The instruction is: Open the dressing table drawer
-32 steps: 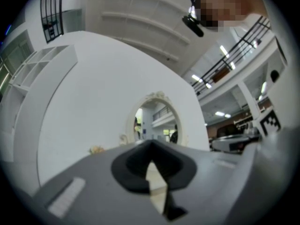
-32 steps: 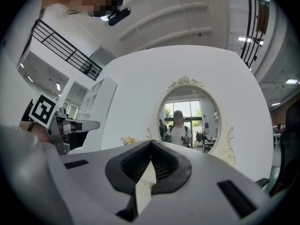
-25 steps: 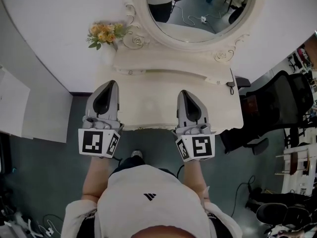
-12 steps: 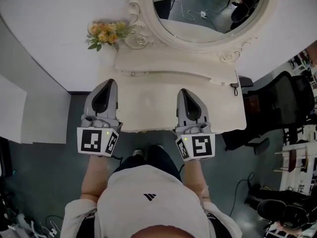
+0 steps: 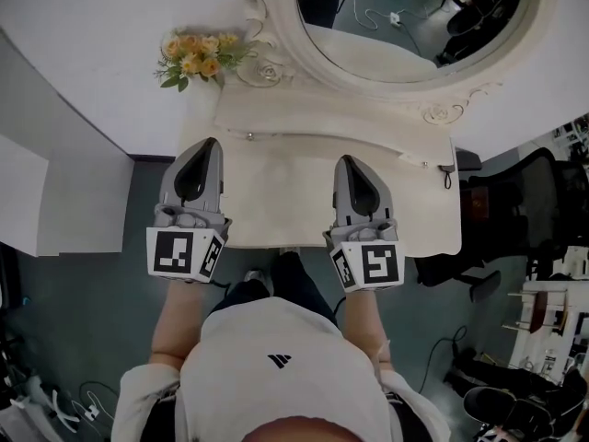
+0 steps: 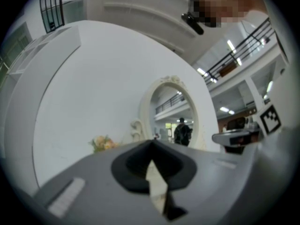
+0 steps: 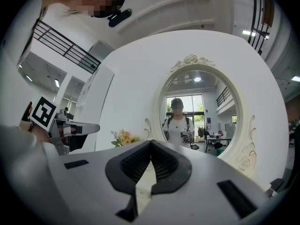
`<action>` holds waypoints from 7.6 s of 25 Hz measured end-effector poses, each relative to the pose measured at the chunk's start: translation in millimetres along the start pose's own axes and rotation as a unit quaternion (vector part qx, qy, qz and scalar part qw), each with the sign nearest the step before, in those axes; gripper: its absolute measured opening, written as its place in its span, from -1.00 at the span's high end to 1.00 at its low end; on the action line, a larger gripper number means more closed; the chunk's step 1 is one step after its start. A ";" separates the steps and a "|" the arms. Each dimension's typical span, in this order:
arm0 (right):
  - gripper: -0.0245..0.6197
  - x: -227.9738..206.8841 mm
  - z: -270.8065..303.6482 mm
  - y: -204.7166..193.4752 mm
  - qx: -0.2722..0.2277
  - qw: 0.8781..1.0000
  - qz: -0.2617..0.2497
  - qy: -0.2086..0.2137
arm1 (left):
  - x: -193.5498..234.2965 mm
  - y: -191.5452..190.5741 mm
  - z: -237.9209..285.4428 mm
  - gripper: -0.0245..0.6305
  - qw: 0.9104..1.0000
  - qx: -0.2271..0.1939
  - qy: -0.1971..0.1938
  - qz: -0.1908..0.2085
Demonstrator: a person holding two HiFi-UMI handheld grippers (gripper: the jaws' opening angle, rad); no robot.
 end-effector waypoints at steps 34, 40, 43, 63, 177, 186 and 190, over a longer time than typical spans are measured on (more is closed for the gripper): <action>0.96 -88.3 78.7 -64.2 0.060 0.992 0.050 0.098 | -26.5 -224.5 83.0 0.53 0.953 0.297 0.060 0.008; 0.96 -98.6 80.8 -70.0 0.068 0.991 0.051 0.101 | -27.1 -249.7 98.7 0.44 0.943 0.325 0.069 0.025; 0.96 -103.1 80.3 -72.2 0.071 0.991 0.052 0.103 | -26.5 -258.7 105.8 0.41 0.937 0.339 0.077 0.030; 0.96 -117.0 68.3 -81.8 0.088 0.989 0.051 0.103 | -25.8 -279.4 135.4 0.60 0.921 0.373 0.100 0.056; 0.96 16.2 -38.8 0.4 0.004 1.000 0.004 0.023 | -35.4 -2.7 -38.0 0.90 0.999 0.043 0.016 0.024; 0.96 28.6 -47.6 8.1 -0.004 1.000 0.000 0.017 | -32.2 10.4 -52.7 0.90 0.999 0.024 0.012 0.020; 0.96 33.7 -49.6 8.5 -0.004 1.000 -0.002 0.016 | -29.8 12.5 -57.6 0.90 1.000 0.020 0.013 0.018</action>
Point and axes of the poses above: the fingertips, and each gripper's own axes: z forward along the fingers, x to its left, y out of its top, the point moved 6 cm from there along -z, backward along the fingers, and after that the axes turned 15 degrees about y, right-handed, at the moved point
